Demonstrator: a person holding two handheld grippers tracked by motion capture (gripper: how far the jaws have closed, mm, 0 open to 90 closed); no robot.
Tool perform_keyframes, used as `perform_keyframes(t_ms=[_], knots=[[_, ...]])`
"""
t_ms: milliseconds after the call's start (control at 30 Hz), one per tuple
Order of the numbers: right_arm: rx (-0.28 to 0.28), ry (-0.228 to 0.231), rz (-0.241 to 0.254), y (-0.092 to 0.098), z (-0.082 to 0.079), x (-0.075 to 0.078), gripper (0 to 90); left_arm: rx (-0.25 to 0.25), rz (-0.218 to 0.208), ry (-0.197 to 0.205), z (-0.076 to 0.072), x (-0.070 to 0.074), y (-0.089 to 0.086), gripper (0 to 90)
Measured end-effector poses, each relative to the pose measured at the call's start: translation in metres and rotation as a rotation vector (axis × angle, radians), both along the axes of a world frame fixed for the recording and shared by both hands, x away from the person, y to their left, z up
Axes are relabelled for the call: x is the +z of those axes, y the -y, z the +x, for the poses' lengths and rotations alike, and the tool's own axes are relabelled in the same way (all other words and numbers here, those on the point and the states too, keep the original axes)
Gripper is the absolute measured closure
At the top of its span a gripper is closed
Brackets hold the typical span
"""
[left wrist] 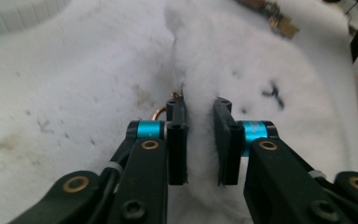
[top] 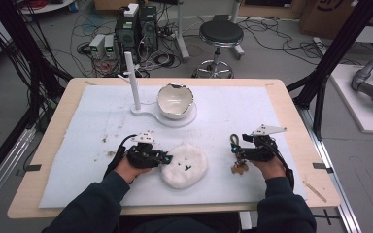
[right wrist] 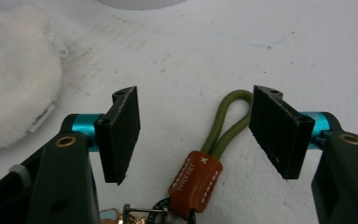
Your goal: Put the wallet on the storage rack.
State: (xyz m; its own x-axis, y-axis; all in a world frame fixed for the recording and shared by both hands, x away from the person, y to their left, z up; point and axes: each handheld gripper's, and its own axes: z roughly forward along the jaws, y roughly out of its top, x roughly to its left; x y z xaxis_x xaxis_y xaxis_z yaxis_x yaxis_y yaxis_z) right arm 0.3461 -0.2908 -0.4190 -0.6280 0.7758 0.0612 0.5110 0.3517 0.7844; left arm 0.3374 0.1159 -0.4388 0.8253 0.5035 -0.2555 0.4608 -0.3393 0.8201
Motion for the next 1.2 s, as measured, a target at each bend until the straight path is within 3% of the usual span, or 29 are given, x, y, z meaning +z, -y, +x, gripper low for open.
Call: perform_keyframes(t_ms=[133, 167, 200, 267, 300, 500, 700, 800, 867, 900, 967, 1000, 1033, 1067, 1100, 1167, 1200], knots=[[0.024, -0.005, 0.024, -0.006, -0.001, 0.001, 33.4, 0.032, -0.032, 0.052, 0.000, 0.006, -0.005, 79.8], [0.050, -0.005, 0.033, -0.013, -0.002, 0.002, 32.9, 0.053, -0.066, 0.090, -0.001, 0.010, -0.009, 79.9], [0.050, -0.005, 0.033, -0.013, -0.002, 0.002, 32.9, 0.053, -0.066, 0.090, -0.001, 0.010, -0.009, 80.0], [0.105, -0.011, 0.043, -0.027, -0.003, 0.003, 31.9, 0.072, -0.085, 0.129, -0.002, 0.014, -0.012, 80.0], [0.105, -0.011, 0.043, -0.027, -0.003, 0.003, 31.9, 0.081, -0.101, 0.146, -0.002, 0.016, -0.013, 80.0], [0.241, -0.052, 0.092, -0.065, -0.006, 0.000, 29.6, 0.064, -0.151, 0.236, -0.007, 0.023, -0.015, 80.2], [0.319, -0.105, 0.107, -0.087, -0.004, -0.007, 29.5, 0.020, -0.178, 0.242, -0.010, 0.023, -0.011, 80.2], [0.328, -0.122, 0.115, -0.091, -0.002, -0.008, 30.2, -0.007, -0.190, 0.242, -0.011, 0.024, -0.009, 80.2], [0.333, -0.170, 0.129, -0.093, 0.002, -0.011, 48.2, -0.018, -0.185, 0.241, -0.012, 0.023, -0.008, 80.2], [0.333, -0.170, 0.129, -0.093, 0.002, -0.011, 48.2, -0.023, -0.182, 0.238, -0.012, 0.023, -0.007, 80.2], [0.344, -0.191, 0.124, -0.091, 0.004, -0.011, 63.4, -0.028, -0.173, 0.229, -0.012, 0.022, -0.006, 79.9], [0.352, -0.166, 0.106, -0.089, 0.002, -0.008, 70.5, -0.030, -0.160, 0.222, -0.011, 0.021, -0.006, 78.2], [0.353, -0.141, 0.102, -0.087, 0.001, -0.005, 72.1, -0.007, -0.135, 0.197, -0.009, 0.019, -0.006, 74.3], [0.360, -0.115, 0.102, -0.087, 0.000, -0.003, 73.2, -0.007, -0.135, 0.197, -0.009, 0.019, -0.006, 66.4], [0.360, -0.115, 0.102, -0.087, 0.000, -0.003, 73.2, 0.019, -0.126, 0.177, -0.008, 0.017, -0.007, 66.4], [0.378, -0.065, 0.080, -0.086, -0.003, 0.001, 74.2, 0.045, -0.114, 0.134, -0.004, 0.015, -0.008, 50.4], [0.394, -0.032, 0.064, -0.087, -0.005, 0.003, 74.3, 0.046, -0.115, 0.123, -0.003, 0.014, -0.009, 47.4]])
